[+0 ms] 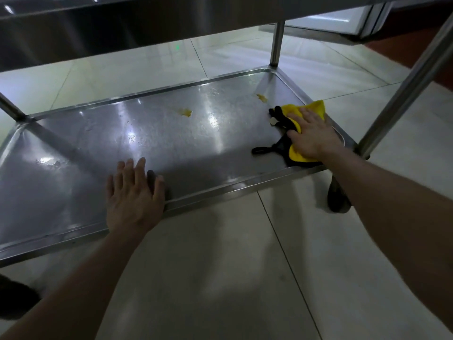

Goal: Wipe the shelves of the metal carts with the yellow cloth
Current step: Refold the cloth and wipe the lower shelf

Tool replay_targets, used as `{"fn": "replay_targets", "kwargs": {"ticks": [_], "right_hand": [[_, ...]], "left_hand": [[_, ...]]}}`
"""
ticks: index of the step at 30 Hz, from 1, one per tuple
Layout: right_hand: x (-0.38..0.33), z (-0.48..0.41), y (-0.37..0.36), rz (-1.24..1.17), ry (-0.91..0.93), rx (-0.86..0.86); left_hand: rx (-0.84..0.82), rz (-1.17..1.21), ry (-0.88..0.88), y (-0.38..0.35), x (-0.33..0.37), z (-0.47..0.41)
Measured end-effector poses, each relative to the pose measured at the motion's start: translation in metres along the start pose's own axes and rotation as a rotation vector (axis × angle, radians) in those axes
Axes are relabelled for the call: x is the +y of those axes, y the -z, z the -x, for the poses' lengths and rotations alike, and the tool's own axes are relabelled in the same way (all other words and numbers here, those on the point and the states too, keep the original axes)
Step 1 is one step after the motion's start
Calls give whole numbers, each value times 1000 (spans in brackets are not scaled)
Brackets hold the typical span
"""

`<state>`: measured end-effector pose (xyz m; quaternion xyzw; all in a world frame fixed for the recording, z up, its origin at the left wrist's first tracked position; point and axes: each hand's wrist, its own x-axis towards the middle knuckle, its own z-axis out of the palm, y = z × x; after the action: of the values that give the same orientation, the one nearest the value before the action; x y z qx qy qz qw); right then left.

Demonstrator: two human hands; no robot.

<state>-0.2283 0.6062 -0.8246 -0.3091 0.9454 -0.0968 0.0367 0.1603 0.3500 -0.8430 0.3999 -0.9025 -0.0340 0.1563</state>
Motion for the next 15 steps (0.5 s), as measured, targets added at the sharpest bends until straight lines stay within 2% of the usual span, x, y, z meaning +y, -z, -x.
{"fn": "replay_targets", "kwargs": {"ticks": [3,7,9,13,15], "right_hand": [[-54,15,-9,50,6,-3],[-156,51,-30,30,385,-28],[-186,64,-39,-13,494,-36],[-190,64,-42,-45,488,-21],[-187,63,-43,-64,483,-12]], "left_hand": [[36,-8,-17,-3,-2,0],[41,-11,-20,-5,-3,-1],[32,10,-15,-1,-3,0],[37,52,-32,11,7,6],[51,194,-47,15,7,8]]}}
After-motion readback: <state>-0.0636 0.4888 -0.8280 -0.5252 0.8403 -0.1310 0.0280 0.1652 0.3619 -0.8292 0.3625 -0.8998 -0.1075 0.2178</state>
